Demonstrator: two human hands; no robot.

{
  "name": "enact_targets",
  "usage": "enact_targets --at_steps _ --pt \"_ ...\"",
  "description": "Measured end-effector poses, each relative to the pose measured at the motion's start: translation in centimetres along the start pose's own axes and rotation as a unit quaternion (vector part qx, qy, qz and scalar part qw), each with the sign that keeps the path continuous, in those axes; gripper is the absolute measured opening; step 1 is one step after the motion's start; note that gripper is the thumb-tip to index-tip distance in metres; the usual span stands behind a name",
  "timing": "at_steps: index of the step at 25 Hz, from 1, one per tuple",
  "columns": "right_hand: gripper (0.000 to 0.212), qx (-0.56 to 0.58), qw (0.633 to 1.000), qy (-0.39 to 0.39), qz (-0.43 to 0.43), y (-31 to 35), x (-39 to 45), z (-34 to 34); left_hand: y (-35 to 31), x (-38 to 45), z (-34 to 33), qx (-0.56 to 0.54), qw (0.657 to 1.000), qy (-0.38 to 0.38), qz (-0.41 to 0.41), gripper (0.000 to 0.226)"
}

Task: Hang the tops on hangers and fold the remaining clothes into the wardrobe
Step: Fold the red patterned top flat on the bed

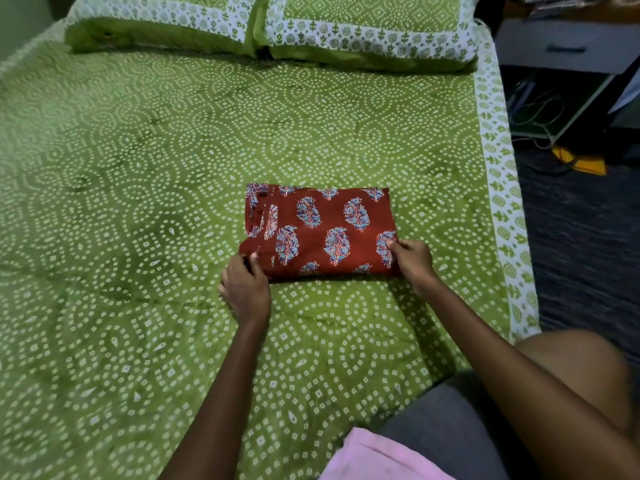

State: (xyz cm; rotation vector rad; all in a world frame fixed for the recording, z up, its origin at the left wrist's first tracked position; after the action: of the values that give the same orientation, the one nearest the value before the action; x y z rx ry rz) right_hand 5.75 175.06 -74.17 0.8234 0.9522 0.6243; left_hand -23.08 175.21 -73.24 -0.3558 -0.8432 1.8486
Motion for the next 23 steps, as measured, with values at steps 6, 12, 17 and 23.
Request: enact_targets --at_steps 6,12,17,23 --pt "0.018 -0.234 0.916 -0.177 0.273 4.7 -2.0 -0.9 -5.0 2.7 0.9 -0.004 0.959 0.009 -0.283 0.020" --pt "0.056 -0.473 0.814 0.128 0.311 2.9 -0.8 -9.2 -5.2 6.4 -8.0 0.221 0.867 0.298 -0.334 0.065" --pt "0.063 -0.520 0.800 0.061 0.293 4.7 4.0 -10.9 -4.2 10.7 -9.1 0.248 0.867 0.227 -0.368 0.078" --pt "0.070 -0.446 0.869 -0.034 0.213 6.1 6.9 -10.8 -2.1 14.4 -7.6 0.194 0.909 0.205 -0.308 0.073"
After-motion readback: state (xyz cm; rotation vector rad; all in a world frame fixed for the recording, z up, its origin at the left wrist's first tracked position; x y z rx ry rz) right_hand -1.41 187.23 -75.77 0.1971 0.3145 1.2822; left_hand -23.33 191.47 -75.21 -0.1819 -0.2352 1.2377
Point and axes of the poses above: each hand's wrist, its own x-axis towards the middle knuckle, its own z-axis out of the back of the hand, y = z × x, the point moved 3 cm from there along x, towards the middle knuckle, and after that the axes turned 4 degrees about -z, right-handed, at the moved point
